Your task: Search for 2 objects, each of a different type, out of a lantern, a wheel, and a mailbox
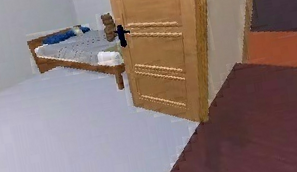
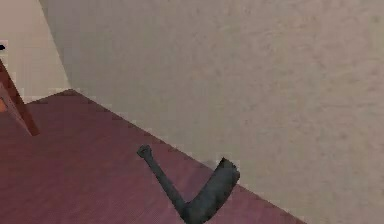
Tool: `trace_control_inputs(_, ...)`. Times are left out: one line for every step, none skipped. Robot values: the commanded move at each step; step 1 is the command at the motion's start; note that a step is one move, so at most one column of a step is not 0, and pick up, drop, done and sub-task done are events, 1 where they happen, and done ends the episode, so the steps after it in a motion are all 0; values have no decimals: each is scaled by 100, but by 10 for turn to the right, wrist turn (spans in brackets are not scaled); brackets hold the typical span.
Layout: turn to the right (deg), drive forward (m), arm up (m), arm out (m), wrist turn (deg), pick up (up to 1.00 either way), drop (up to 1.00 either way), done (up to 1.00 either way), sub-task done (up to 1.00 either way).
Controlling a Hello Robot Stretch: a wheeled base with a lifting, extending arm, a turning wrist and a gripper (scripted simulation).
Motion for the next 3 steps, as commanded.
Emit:
trace_control_inputs(-150,0,0,0,0,0,0,0,0)
trace_control_inputs(0,100,0,0,0,0,0,0,0)
trace_control_inputs(-30,0,0,0,0,0,0,0,0)
